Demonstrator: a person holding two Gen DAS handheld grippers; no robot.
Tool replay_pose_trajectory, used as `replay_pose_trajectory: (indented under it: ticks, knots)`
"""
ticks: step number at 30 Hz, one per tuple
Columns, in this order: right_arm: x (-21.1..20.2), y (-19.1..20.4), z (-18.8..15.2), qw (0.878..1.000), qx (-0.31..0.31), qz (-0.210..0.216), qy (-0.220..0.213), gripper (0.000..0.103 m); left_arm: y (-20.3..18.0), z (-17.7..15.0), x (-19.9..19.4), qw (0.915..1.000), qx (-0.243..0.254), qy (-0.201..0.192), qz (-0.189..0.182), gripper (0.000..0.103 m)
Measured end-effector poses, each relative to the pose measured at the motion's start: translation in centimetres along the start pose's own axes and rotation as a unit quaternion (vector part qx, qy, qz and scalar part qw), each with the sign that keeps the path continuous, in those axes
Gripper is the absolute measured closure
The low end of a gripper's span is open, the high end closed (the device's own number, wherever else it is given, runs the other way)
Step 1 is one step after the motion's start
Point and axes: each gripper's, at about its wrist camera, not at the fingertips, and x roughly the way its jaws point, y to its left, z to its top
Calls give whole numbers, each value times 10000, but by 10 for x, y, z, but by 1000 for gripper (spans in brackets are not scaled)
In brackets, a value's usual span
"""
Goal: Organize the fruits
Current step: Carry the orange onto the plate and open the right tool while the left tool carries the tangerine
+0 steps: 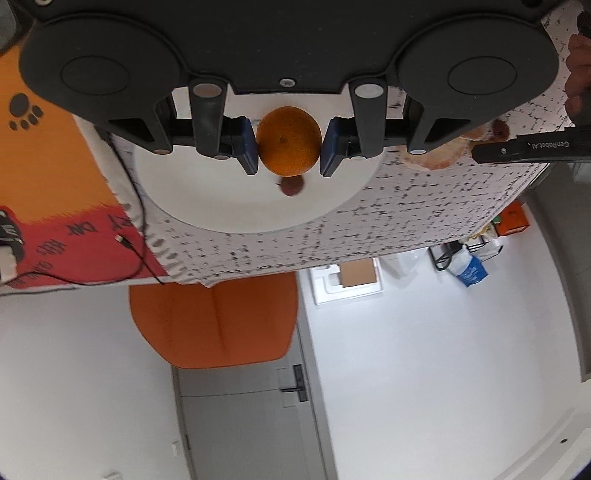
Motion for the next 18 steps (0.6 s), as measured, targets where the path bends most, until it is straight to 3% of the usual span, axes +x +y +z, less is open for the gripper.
replay_pose_trajectory:
  ticks: [5, 9, 18]
  knots:
    - [-1, -17, -6, 9997, 130, -178, 48, 68, -15, 2, 6, 9998, 143, 33, -99, 81]
    - [-4, -24, -8, 9992, 118, -372, -50, 59, -28, 4, 12, 9995, 264, 60, -167, 81]
    - [-8, -39, -15, 9991, 317, -278, -61, 55, -61, 11, 26, 9974, 591, 88, -393, 81]
